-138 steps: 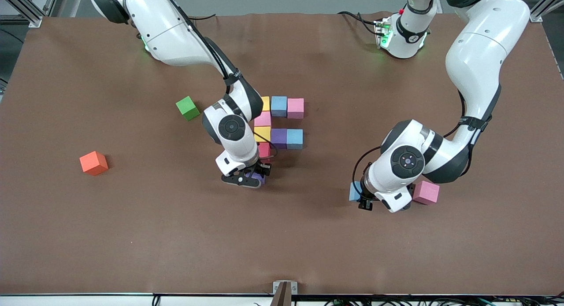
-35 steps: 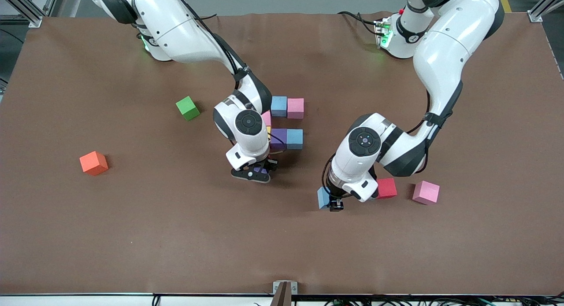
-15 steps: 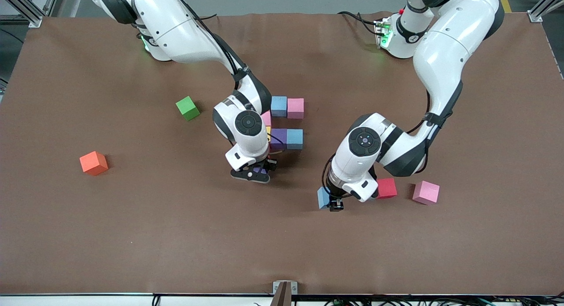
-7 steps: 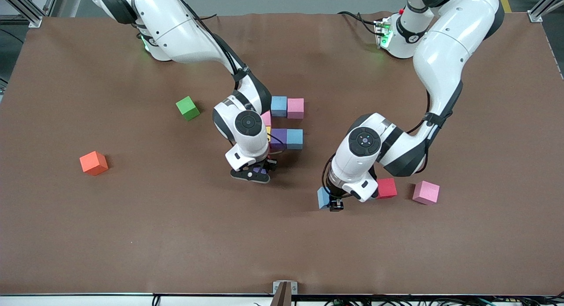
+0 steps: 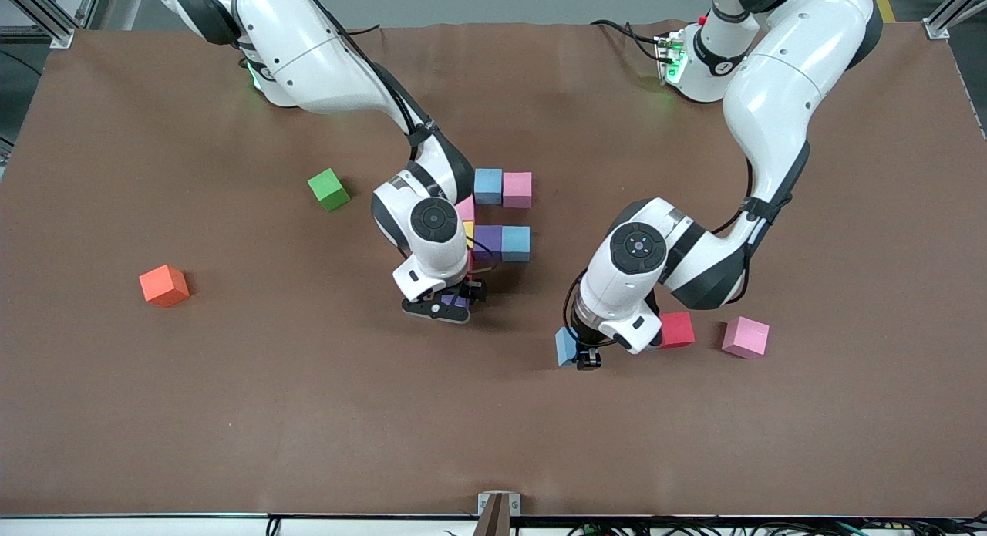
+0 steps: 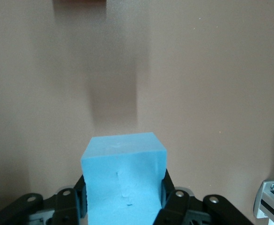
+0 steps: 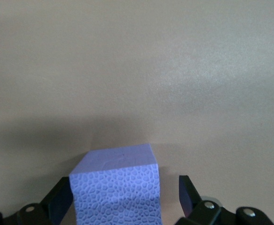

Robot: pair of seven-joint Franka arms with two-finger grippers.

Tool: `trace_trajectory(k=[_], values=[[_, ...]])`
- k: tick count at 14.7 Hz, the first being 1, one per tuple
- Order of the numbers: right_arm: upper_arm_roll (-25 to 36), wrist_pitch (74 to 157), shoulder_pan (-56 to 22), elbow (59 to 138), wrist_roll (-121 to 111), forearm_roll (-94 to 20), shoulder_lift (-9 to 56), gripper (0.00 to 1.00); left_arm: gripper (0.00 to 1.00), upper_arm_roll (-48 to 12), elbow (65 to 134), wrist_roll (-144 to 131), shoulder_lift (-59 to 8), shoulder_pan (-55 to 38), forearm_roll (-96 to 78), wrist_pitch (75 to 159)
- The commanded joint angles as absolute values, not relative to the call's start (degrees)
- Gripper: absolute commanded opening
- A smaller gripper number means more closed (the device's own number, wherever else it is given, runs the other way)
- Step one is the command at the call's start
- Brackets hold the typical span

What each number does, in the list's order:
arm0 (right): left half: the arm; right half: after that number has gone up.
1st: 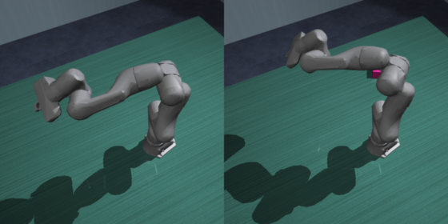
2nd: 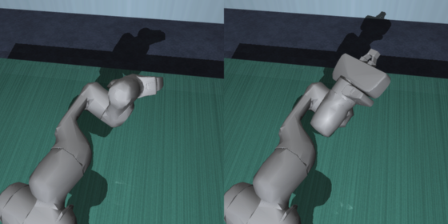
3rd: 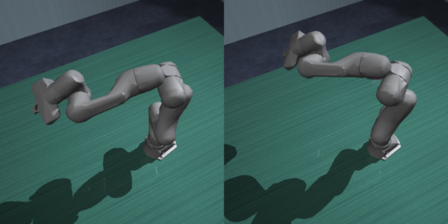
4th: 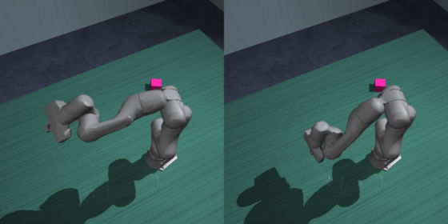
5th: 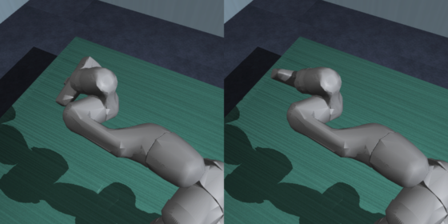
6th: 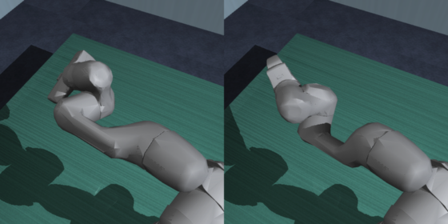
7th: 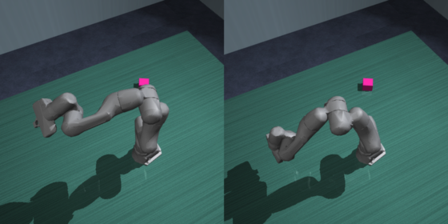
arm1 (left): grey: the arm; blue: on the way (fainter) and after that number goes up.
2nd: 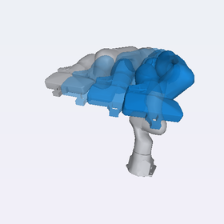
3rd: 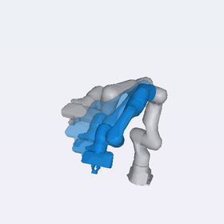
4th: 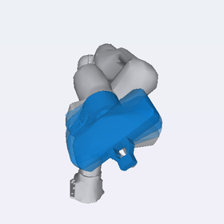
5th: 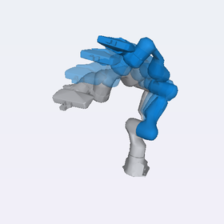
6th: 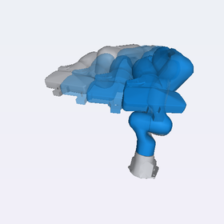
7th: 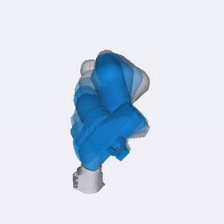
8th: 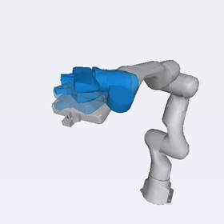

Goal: Arrange 11 blocks into digit 3
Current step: 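Lower the purple cube below the pink cube and open the right gripper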

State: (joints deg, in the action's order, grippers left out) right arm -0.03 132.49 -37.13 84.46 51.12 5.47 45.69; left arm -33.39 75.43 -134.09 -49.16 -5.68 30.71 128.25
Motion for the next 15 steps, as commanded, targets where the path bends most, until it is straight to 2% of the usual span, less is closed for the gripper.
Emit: trace_trajectory(k=[1, 5, 10, 15], values=[[-0.53, 130.09, -36.04, 83.06, 50.45, 5.36, 45.18, 1.0, 0.32, -33.31, 75.06, -134.91, -49.04, -5.89, 31.03, 128.41], [-0.97, 124.47, -34.81, 80.95, 50.36, 5.19, 43.95, 1.0, 0.32, -33.4, 75.06, -135.0, -49.3, -6.24, 30.94, 128.5], [-0.97, 115.94, -29.98, 81.82, 43.08, 5.19, 37.37, 1.0, 0.32, -33.49, 75.23, -137.37, -49.75, -6.94, 29.88, 128.58], [-0.88, 114.52, -25.41, 86.04, 35.7, 5.19, 32.0, 1.0, 0.32, -33.49, 75.23, -137.55, -50.62, -9.49, 26.99, 128.58]])
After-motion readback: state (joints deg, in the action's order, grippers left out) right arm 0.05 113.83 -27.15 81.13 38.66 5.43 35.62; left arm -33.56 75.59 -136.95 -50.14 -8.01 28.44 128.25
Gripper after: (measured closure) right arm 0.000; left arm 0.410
